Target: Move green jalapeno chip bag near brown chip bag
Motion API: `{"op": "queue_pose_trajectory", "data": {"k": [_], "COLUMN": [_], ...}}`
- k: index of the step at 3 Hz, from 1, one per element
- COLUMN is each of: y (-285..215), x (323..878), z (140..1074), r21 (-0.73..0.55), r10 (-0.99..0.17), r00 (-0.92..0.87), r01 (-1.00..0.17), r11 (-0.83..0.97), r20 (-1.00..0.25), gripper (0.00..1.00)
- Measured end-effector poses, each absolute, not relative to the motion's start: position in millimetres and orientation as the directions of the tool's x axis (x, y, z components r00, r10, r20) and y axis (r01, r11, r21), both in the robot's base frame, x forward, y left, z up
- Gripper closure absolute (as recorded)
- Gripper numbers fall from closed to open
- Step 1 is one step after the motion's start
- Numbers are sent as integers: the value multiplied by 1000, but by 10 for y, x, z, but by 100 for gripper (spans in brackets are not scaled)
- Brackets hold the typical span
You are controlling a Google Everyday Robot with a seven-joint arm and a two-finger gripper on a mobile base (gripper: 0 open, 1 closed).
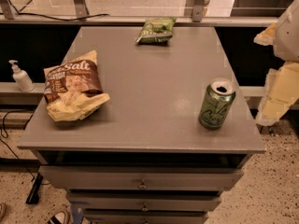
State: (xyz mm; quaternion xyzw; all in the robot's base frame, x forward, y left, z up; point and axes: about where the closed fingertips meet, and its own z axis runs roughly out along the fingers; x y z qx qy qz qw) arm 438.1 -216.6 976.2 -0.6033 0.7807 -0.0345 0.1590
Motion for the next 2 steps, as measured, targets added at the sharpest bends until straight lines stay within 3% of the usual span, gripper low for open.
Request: {"op": "queue_pose_trajectory", "data": {"k": [2], "y": [-2141], "x": [4458], "z": [9770], "r21": [-259], "r10": [-950], "r00": [-215], "r01": [-927], "r11": [271], "r20": [-225], "gripper": [0]}}
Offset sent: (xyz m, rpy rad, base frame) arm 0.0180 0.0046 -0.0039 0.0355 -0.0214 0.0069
